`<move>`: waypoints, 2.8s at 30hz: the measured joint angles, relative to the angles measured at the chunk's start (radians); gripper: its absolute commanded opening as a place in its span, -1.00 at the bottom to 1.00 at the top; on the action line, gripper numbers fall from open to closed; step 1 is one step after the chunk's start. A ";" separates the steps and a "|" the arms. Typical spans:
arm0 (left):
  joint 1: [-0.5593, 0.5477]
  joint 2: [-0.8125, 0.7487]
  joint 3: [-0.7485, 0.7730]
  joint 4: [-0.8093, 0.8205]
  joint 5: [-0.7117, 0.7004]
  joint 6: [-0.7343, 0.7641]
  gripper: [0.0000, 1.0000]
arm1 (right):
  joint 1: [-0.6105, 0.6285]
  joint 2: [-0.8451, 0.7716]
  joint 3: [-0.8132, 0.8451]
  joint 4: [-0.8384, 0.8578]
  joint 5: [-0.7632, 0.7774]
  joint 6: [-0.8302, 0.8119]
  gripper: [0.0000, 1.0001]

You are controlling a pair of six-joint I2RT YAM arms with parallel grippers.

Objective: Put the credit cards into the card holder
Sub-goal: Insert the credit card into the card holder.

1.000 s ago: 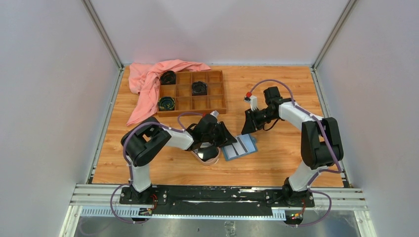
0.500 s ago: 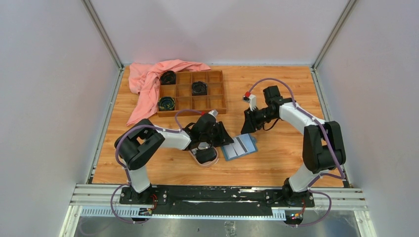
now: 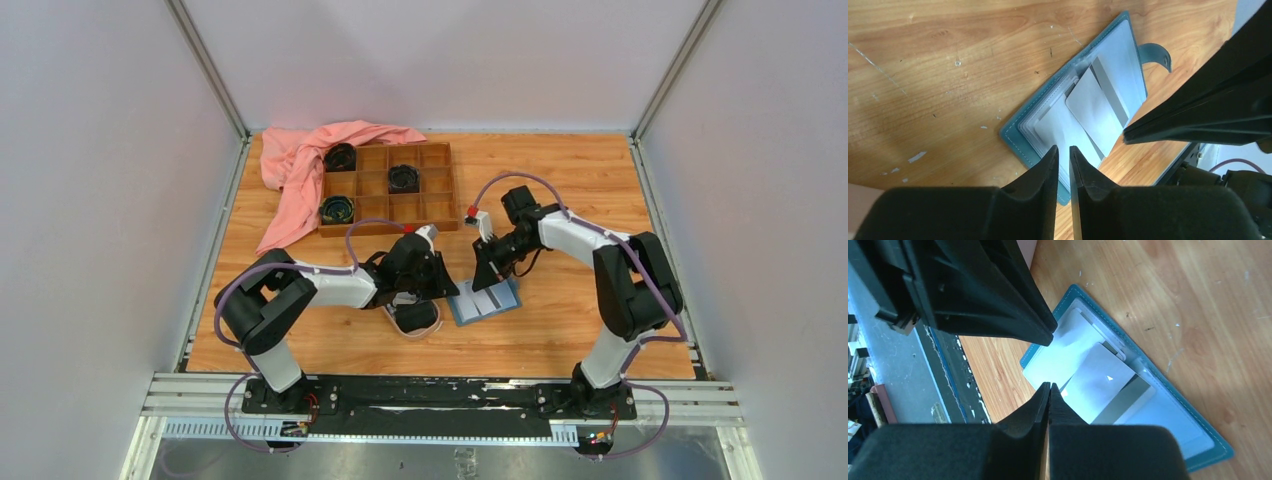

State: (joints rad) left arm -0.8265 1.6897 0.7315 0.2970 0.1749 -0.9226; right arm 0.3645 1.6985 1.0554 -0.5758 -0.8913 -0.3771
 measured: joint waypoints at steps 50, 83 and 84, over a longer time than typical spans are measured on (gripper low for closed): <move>-0.015 0.085 0.043 0.062 -0.020 0.022 -0.69 | 0.107 0.003 0.000 0.048 0.436 0.116 -0.98; -0.014 0.093 0.054 0.061 -0.006 0.056 -0.69 | 0.119 0.021 0.000 -0.034 0.443 0.003 -0.96; -0.014 0.093 0.054 0.061 -0.006 0.057 -0.69 | 0.119 0.014 0.000 -0.036 0.435 -0.005 -0.95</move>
State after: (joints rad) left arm -0.8410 1.7824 0.7856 0.3584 0.1692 -0.8654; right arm 0.4831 1.7130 1.0554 -0.6121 -0.4564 -0.3817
